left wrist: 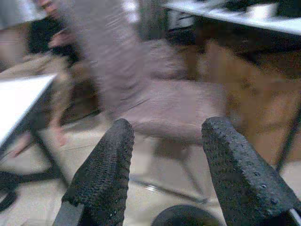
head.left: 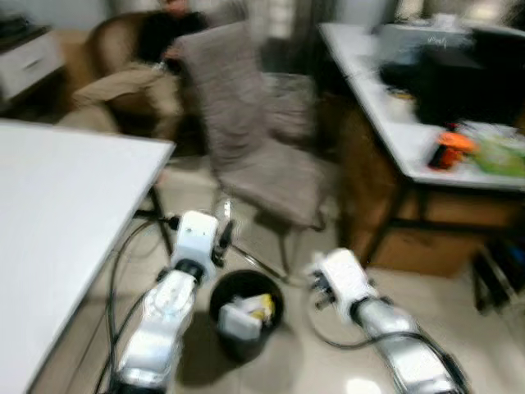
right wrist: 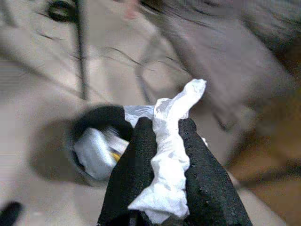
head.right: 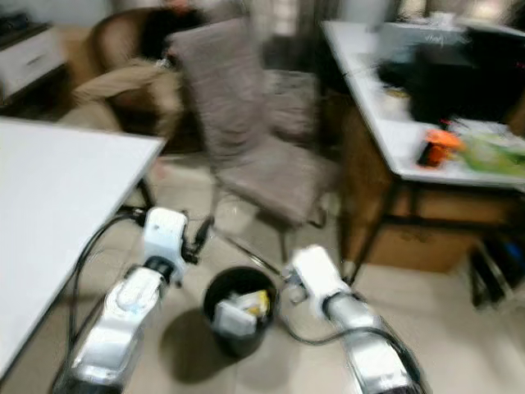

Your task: Picking trash to rubbish bin

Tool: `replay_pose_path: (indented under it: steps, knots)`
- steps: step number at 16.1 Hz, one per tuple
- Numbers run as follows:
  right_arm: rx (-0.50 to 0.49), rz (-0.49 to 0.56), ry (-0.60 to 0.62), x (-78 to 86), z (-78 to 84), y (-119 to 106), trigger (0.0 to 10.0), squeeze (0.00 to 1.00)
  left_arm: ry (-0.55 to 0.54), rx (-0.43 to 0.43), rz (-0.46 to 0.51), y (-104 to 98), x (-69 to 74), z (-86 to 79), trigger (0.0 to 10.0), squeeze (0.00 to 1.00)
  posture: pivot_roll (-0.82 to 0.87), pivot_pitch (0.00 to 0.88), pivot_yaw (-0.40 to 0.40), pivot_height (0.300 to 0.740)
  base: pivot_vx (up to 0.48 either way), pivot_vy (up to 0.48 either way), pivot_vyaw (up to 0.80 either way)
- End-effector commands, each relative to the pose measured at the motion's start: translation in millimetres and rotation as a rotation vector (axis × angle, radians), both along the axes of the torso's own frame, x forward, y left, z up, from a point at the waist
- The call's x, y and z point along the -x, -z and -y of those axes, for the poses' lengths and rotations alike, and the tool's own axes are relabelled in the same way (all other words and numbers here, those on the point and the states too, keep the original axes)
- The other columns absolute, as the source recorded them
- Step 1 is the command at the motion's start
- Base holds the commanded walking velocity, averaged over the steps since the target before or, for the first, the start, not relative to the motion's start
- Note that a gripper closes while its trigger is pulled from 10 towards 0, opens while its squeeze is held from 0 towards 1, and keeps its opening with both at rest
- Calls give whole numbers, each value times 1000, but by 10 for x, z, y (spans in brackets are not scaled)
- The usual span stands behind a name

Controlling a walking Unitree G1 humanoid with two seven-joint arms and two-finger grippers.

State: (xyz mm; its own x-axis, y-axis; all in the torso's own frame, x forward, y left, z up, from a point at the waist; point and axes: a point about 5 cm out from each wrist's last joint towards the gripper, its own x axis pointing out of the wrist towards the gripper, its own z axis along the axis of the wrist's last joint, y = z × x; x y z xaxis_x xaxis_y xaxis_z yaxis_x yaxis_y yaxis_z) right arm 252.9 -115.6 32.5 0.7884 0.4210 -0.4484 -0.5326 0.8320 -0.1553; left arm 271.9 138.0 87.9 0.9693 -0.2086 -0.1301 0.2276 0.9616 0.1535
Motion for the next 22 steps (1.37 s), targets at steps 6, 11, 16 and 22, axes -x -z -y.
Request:
replay_pose_path:
  steps: [6, 11, 16, 22]
  knots:
    - [-2, -40, 7, -90, 63, 107, 10000, 0, 18, -15, -19, -5, 111, -17, 10000, 0, -154, 66, -51, 740, 381, 0, 0]
    - [13, -100, 15, -25, 117, 239, 10000, 0, 82, 18, -34, -1, 198, 39, 10000, 0, -156, 75, -50, 740, 294, 0, 0]
    - [-5, -169, 41, -123, 155, 371, 10000, 0, 474, -3, -158, 60, 473, 232, 10000, 0, -152, 91, -40, 740, 0, 0, 0]
    - [-17, -151, 9, -367, 126, 299, 10000, 0, 606, -18, -256, 34, 572, 147, 10000, 0, -128, 112, -44, 740, 0, 0, 0]
